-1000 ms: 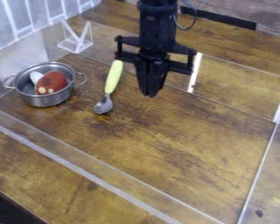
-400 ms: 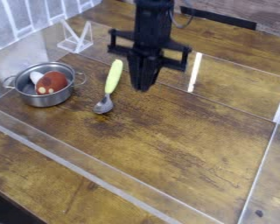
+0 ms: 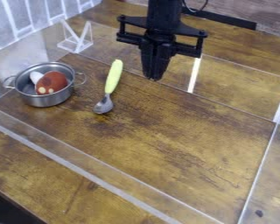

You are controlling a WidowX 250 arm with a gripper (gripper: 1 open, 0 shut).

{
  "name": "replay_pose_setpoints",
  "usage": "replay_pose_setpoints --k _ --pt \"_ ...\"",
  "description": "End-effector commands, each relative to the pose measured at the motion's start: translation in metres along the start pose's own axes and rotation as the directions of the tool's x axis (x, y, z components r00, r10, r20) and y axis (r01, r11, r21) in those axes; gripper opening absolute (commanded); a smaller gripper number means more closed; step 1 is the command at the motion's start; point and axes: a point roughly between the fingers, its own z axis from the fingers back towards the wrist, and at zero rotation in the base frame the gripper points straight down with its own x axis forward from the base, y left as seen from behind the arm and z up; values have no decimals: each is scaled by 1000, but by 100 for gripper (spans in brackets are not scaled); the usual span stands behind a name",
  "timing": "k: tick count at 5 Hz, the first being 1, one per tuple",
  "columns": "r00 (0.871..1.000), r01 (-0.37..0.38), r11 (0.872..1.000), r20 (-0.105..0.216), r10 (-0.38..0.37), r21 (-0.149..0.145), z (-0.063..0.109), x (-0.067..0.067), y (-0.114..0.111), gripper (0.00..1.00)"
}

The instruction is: Remove the mushroom from the silver pot and put it on the table

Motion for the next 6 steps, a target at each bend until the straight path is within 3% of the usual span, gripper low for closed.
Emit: replay_pose_setpoints --k 1,3,5,6 --pt "998 27 999 49 -26 -19 19 1 11 100" --pt "998 56 998 10 -56 -6 7 -6 38 100" --pt "996 59 998 72 -59 -4 11 -21 117 100" --pt "991 100 995 93 -100 0 9 -19 142 100"
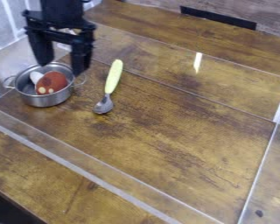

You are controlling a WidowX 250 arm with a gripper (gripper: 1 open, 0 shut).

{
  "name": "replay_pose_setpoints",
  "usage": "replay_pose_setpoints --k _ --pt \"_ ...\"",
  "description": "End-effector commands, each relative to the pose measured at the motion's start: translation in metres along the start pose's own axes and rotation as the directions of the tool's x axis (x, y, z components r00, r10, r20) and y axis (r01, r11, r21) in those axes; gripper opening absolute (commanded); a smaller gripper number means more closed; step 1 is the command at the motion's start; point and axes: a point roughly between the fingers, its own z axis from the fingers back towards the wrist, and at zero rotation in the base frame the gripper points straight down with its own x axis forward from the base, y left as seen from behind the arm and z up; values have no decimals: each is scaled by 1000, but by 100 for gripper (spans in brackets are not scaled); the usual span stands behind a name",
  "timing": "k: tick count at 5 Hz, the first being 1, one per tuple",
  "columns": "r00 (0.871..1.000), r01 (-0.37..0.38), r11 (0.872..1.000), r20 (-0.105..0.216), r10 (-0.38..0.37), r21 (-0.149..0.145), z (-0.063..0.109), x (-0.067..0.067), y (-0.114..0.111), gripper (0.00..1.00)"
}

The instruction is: Remove the mushroom from the silver pot and put it on the table

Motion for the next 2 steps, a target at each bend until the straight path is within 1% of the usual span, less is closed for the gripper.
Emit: replay_pose_setpoints --k 1,2 --pt "997 -10 1000 77 9 16 26 -3 34 100" --pt "996 7 1000 86 -8 10 29 -3 49 100"
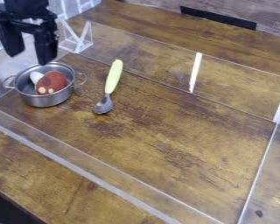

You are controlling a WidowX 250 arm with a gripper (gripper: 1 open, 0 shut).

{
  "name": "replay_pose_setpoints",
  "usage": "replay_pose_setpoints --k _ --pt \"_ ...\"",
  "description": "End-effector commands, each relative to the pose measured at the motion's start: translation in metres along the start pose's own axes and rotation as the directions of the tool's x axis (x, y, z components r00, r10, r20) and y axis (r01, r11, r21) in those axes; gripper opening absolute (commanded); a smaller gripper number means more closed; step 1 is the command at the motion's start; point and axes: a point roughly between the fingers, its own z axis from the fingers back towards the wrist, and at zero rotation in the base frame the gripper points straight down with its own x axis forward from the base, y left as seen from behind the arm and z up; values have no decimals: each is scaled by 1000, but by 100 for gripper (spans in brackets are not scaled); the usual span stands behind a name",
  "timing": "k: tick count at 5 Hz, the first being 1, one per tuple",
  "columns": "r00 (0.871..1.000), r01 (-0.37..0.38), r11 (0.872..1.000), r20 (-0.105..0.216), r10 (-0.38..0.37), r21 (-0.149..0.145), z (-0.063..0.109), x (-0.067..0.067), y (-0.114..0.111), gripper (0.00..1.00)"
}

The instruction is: Remove the mushroom from the silver pot and put it on the table

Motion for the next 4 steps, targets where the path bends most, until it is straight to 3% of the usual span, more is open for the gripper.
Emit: replay_pose_setpoints --k 1,2,4 --pt "997 32 999 71 -32 4 -2 7 5 100" --pt "996 72 997 58 -71 -10 -26 10 2 100" --pt "997 58 998 56 -57 -16 -44 11 7 100"
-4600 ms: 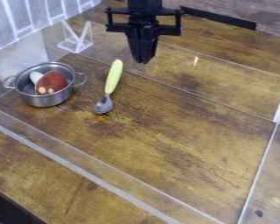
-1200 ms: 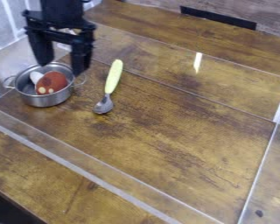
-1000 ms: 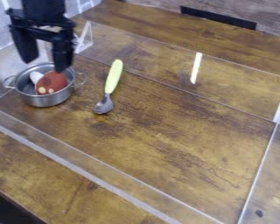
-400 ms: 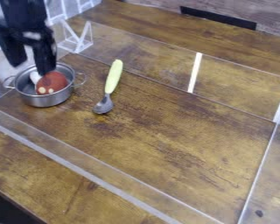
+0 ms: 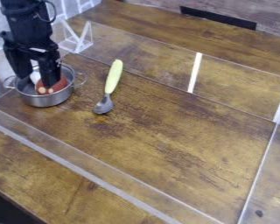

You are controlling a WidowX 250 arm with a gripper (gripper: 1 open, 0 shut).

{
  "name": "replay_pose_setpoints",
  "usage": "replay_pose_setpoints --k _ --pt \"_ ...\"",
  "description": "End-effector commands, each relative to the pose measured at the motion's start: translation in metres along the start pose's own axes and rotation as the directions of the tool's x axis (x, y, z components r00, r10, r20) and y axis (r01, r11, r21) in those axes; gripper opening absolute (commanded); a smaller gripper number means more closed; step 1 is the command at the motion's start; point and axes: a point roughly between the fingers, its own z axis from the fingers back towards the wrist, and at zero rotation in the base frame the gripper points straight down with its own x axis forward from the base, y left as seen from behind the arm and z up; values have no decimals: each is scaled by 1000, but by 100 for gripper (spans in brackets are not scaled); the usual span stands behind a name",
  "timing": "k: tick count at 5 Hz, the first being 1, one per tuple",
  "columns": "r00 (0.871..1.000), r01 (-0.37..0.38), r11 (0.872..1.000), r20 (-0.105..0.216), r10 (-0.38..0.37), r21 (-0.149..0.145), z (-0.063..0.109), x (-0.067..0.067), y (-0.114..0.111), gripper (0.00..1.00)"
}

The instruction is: Remove the mushroom from the silver pot and put it on the table

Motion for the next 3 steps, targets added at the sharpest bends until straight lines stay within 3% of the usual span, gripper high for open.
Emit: replay_pose_setpoints --k 1,2,3 --pt "999 -17 1000 27 17 18 9 9 16 100" --pt "999 -26 999 30 25 24 9 21 25 100" --pt "998 -55 998 25 54 28 10 22 24 100"
